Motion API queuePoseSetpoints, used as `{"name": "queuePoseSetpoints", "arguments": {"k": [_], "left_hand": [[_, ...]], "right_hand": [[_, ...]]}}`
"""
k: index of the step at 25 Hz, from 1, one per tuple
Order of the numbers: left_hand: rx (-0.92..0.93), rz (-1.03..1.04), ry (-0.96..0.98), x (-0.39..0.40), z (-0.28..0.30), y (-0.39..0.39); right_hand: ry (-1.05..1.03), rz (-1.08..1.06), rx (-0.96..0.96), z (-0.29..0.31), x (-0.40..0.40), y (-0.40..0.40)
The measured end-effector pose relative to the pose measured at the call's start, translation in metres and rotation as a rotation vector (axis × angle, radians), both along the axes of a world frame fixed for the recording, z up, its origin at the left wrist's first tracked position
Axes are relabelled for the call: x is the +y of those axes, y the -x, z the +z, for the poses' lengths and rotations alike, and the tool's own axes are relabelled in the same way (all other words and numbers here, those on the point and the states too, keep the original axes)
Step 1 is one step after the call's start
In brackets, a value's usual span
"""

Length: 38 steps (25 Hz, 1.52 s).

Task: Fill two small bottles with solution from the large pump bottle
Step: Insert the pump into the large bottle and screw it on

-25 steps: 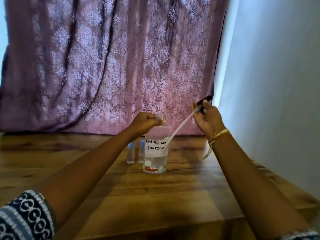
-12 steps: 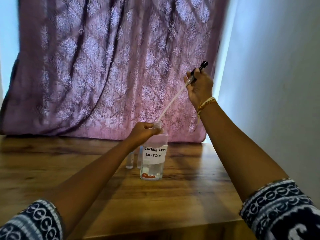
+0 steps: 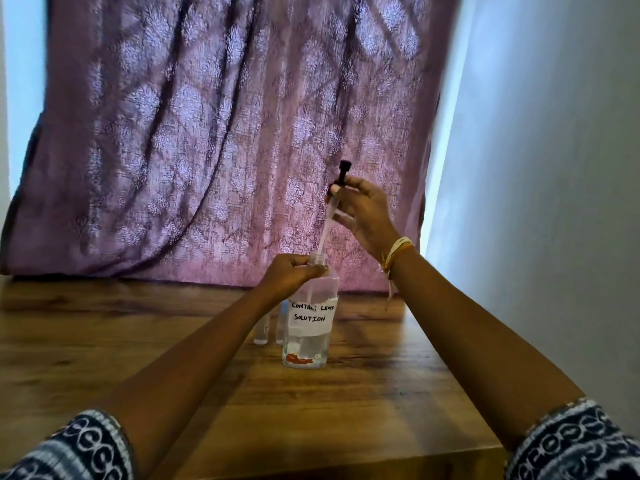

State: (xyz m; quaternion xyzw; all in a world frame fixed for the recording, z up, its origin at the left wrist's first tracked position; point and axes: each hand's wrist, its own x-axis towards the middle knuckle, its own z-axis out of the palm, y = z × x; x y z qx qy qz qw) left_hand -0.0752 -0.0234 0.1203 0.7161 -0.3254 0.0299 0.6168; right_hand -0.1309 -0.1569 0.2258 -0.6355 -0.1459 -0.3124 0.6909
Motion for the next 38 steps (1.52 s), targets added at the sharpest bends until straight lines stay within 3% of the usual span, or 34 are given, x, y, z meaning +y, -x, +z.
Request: {"name": "queuePoseSetpoints", "arguments": {"k": [4,11,16,24,26,29,32,38], "left_hand": [[0.017,0.004,0.048,-0.002,-0.004,0.001],[-0.037,0.015,0.096,-0.006,-0.017,-0.001],[-0.112,0.042,0.107,-0.009,-0.024,-0.012],[-0.233,0.096,0.164,-0.015,-0.037,-0.022],[-0.254,0.102,0.165,-0.014,-0.038,-0.021],[-0.267,0.082,0.173,-0.013,-0.038,-0.018],[-0.292,0.079,0.151,-0.011,-0.038,-0.017],[-0.332,0.063,0.108,-0.009,-0.039,-0.019]], "right_hand": [[0.235,-0.055,0.092,-0.039,-0.001,-0.002],[0.21,-0.036,0.101,-0.055,-0.01,-0.01],[0.466,-0.157,0.102,-0.059,-0.008,-0.018],[0.42,-0.176,0.089,-0.084,-0.009,-0.026],[0.391,-0.091,0.116,-0.083,-0.012,-0.029],[0.198,0.257,0.159,-0.084,-0.018,-0.028],[0.162,0.354,0.101,-0.09,-0.023,-0.029],[0.184,-0.085,0.032,-0.097,-0.008,-0.04]]}}
